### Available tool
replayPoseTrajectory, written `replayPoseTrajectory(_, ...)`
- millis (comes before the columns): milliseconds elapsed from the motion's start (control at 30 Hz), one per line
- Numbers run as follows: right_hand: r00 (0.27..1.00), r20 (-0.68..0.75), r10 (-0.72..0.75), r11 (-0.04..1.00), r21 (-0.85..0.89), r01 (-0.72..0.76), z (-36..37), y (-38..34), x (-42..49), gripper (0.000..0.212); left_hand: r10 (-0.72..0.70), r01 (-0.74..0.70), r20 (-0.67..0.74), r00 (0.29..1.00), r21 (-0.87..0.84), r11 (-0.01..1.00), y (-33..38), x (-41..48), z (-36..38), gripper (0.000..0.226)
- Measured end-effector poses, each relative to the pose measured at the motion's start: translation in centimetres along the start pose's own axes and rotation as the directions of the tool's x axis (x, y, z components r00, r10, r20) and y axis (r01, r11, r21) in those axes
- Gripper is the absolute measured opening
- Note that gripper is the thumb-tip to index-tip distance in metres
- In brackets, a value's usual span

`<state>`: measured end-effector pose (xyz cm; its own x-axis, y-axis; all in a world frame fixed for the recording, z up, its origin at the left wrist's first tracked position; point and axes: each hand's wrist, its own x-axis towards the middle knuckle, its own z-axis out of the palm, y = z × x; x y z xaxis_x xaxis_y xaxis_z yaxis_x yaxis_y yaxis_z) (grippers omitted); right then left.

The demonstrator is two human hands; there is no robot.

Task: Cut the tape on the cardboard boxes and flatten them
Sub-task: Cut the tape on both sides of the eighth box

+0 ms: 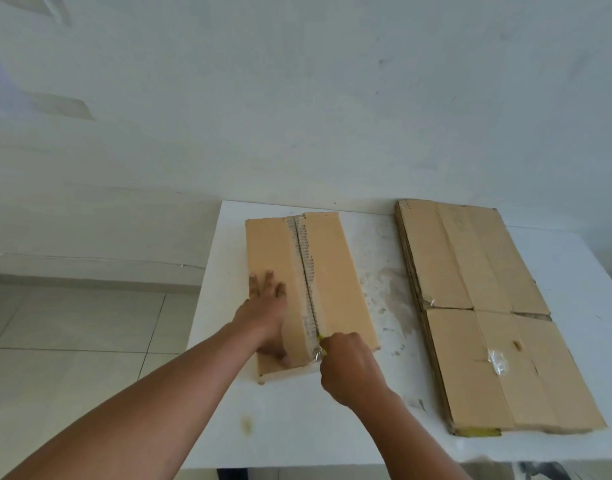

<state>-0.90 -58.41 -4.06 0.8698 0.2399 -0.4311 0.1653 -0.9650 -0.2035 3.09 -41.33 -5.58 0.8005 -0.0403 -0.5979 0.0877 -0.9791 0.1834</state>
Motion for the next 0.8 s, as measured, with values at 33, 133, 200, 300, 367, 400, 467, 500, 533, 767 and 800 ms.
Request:
replayPoseTrajectory(33, 1.000, -0.001, -0.002, 1.000, 0.003, 0.002, 0.2, 0.2, -0.2, 0.024, -0.006, 0.006, -0.009, 1.000, 0.003, 1.000, 0.0, -0.1, 0.1, 0.155)
replayPoseTrajectory(133, 1.000, -0.020, -0.005, 1.000, 0.030, 0.005, 0.2, 0.3, -0.1, 0.017, -0.012, 0.012, -0.037, 0.999, 0.014, 1.000, 0.0, -0.3, 0.3, 0.154)
replayPoseTrajectory(200, 1.000, -0.020, -0.023, 0.999, 0.036, 0.024, 0.2, 0.3, -0.5, 0.017, -0.015, 0.015, -0.046, 0.999, 0.017, 1.000, -0.1, -0.5, 0.4, 0.153)
replayPoseTrajectory(300, 0.999, 0.000, -0.035, 0.999, 0.025, 0.035, 0.8, 0.7, -2.5, 0.013, -0.013, 0.014, -0.047, 0.999, 0.023, 1.000, -0.1, -0.6, 0.4, 0.154)
replayPoseTrajectory(367, 0.999, 0.015, -0.037, 0.999, 0.020, 0.037, 1.5, 1.1, -3.7, 0.013, -0.011, 0.012, -0.047, 0.999, 0.037, 0.999, -0.1, -0.4, 0.5, 0.153)
replayPoseTrajectory(400, 0.999, 0.016, -0.037, 0.999, 0.020, 0.036, 1.9, 1.2, -3.9, 0.014, -0.009, 0.011, -0.040, 0.999, 0.045, 0.999, 0.0, -0.4, 0.4, 0.153)
replayPoseTrajectory(467, 1.000, -0.001, -0.028, 0.998, 0.050, 0.028, 2.2, 1.4, -3.9, 0.015, 0.025, -0.021, -0.047, 0.999, 0.089, 0.996, 0.2, -0.7, 0.2, 0.145)
replayPoseTrajectory(500, 1.000, -0.004, -0.021, 0.997, 0.072, 0.021, 2.2, 1.3, -3.9, 0.016, 0.102, -0.091, -0.070, 0.992, 0.149, 0.985, 0.5, -0.9, 0.0, 0.136)
replayPoseTrajectory(533, 1.000, -0.009, -0.017, 0.996, 0.091, 0.018, 2.2, 1.1, -4.0, 0.017, 0.229, -0.202, -0.095, 0.969, 0.234, 0.951, 0.9, -1.3, -0.1, 0.122)
replayPoseTrajectory(767, 0.996, -0.088, -0.023, 0.986, 0.161, 0.037, 3.4, 1.8, -4.7, 0.022, 0.526, -0.500, 0.040, 0.850, 0.381, 0.778, 3.3, -2.2, -0.9, 0.089)
replayPoseTrajectory(800, 0.995, -0.094, -0.020, 0.985, 0.170, 0.035, 3.6, 1.9, -4.7, 0.024, 0.518, -0.499, 0.063, 0.853, 0.388, 0.775, 3.2, -2.2, -1.0, 0.094)
